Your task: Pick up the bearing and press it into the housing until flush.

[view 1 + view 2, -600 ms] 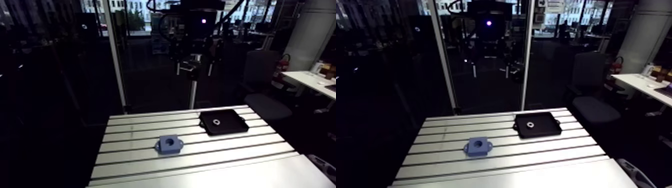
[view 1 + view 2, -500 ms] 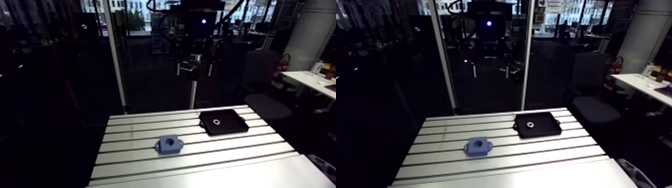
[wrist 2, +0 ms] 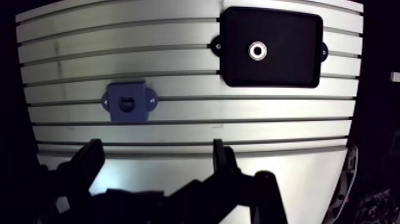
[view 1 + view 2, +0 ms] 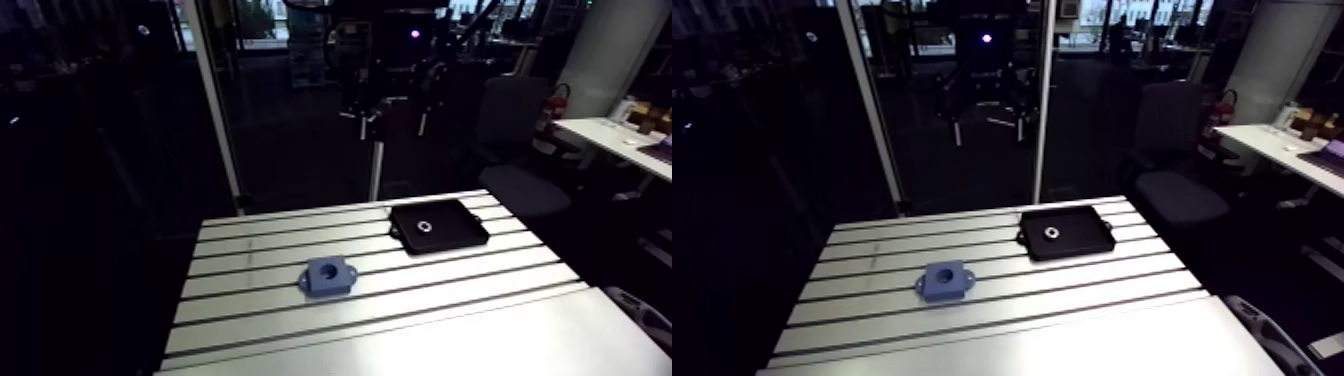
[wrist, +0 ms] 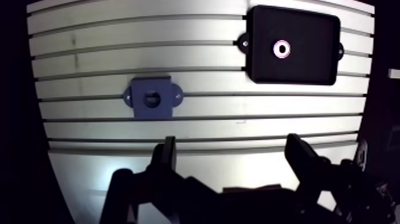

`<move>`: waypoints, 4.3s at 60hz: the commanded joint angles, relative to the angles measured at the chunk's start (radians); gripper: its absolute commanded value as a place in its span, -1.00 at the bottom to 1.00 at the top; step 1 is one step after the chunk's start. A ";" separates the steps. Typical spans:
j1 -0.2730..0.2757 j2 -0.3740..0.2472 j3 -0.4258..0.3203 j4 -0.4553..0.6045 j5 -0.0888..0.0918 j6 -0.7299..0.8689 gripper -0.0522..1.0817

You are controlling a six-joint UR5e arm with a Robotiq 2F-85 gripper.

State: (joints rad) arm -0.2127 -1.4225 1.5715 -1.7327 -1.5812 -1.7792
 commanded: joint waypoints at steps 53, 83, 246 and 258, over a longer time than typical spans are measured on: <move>-0.114 0.335 -0.055 -0.273 -0.041 -0.157 -0.89; -0.150 0.351 -0.039 -0.284 -0.037 -0.187 -0.89; -0.188 0.440 0.067 -0.384 -0.041 -0.211 -0.26; -0.188 0.439 0.069 -0.384 -0.041 -0.210 -0.24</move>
State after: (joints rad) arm -0.4002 -0.9821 1.6385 -2.1162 -1.6221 -1.9896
